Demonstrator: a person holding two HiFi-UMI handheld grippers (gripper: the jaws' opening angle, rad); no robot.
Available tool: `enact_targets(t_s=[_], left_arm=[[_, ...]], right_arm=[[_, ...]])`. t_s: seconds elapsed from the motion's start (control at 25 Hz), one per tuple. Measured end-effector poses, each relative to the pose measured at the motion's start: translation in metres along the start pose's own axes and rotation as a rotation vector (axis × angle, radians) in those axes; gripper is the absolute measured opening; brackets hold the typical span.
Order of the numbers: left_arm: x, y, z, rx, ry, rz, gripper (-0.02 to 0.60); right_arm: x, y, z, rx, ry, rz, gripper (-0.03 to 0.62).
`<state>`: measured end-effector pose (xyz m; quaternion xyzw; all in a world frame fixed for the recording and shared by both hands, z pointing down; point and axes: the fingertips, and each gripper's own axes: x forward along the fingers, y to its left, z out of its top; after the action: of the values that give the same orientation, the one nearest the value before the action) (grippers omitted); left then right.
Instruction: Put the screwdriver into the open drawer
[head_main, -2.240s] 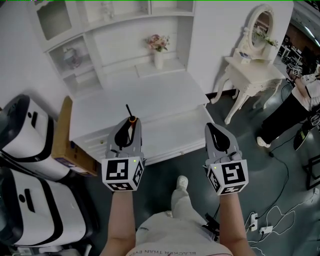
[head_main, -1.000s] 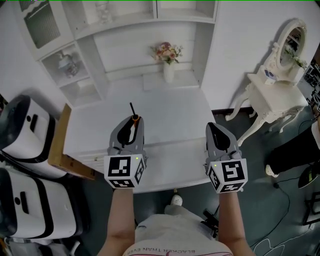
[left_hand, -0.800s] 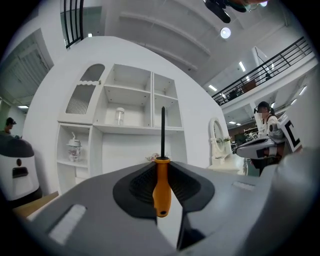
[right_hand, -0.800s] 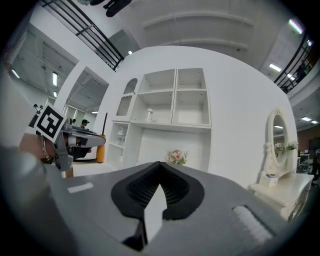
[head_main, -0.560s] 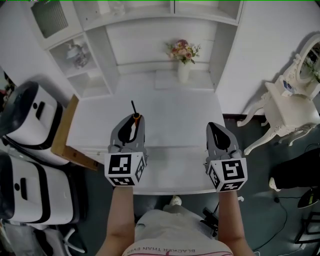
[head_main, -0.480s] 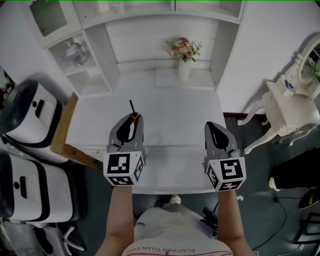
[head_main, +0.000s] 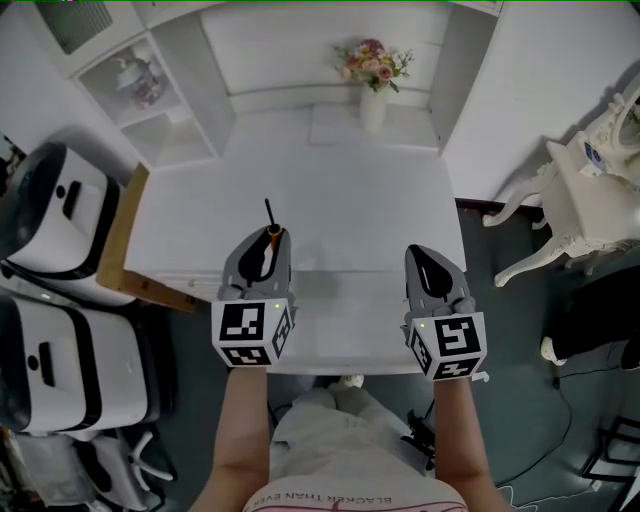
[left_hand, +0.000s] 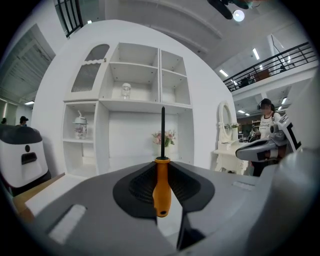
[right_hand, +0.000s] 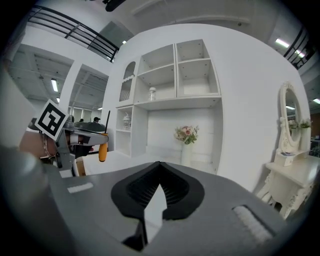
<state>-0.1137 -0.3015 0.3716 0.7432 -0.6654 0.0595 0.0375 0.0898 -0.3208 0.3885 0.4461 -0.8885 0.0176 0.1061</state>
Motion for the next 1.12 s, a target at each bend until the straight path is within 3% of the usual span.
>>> enact_targets(t_s=[0.4, 1.12], left_arm=[[-0.006, -0.012, -0.071, -0.042, 0.154, -0.048, 0.089], [-0.008, -0.009, -0.186, -0.127, 0.453, -0.148, 0.089]], right_arm=[[-0.013, 0.009, -0.053, 0.043, 0.119, -0.025, 0.002], [-0.016, 0.025, -0.102, 0.112, 0.255, -0.109, 0.002]])
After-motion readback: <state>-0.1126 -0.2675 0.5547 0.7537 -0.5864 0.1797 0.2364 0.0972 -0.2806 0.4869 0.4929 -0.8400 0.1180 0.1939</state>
